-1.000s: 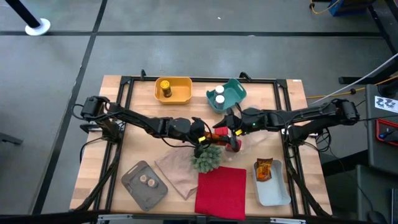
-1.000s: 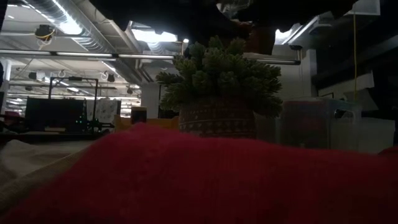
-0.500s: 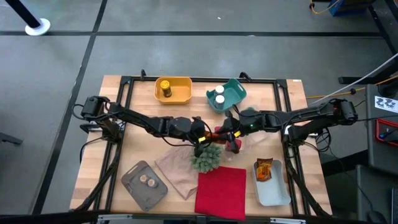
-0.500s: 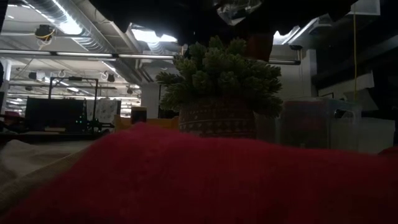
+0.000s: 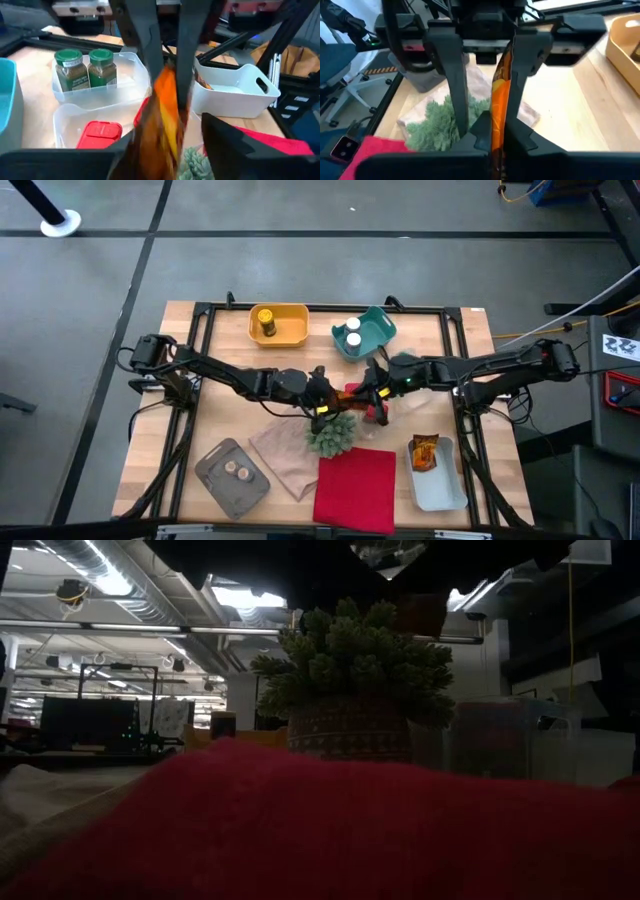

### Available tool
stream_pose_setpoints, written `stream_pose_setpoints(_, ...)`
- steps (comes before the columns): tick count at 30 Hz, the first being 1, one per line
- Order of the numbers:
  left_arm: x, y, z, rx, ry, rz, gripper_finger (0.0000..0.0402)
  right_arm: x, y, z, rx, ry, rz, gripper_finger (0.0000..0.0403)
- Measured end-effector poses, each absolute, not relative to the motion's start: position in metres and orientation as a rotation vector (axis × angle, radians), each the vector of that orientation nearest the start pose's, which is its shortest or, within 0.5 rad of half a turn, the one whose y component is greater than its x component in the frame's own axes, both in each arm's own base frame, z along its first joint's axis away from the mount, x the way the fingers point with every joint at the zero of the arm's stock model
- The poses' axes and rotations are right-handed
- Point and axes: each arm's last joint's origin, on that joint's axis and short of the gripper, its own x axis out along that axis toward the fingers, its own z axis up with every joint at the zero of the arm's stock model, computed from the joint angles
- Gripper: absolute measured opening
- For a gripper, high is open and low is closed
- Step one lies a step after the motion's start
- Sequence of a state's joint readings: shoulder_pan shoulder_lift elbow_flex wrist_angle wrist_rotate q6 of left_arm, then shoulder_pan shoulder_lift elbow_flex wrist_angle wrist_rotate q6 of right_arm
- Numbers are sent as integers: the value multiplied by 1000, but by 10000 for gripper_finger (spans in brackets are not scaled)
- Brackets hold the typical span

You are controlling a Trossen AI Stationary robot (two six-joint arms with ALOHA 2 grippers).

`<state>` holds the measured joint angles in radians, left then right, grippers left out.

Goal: Sort spices by type
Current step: Put the orange seasoning pack into the gray bin

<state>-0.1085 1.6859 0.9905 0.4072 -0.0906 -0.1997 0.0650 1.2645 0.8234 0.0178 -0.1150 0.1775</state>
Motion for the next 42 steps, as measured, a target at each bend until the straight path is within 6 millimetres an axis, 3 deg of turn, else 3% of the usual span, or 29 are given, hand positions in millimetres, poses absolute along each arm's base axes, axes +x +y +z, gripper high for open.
stream_pose_setpoints(5, 368, -37, 227, -101, 290, 4, 158, 254, 20, 283, 223, 423, 125, 21)
stream_pose_setpoints(11, 368, -37, 227, -57, 288, -2, 163, 226, 27, 296, 292, 439, 50, 27)
stream_pose_setpoints(22, 370, -42, 238, -59, 181, -53, 149, 199, 67, 306, 216, 406, 27, 27)
stream_pose_setpoints(32, 368, -63, 249, -9, 63, -118, 147, 178, 106, 307, 138, 341, -53, 25)
stream_pose_setpoints(42, 367, -66, 248, 13, 74, -129, 141, 135, 149, 300, 183, 279, -117, 24)
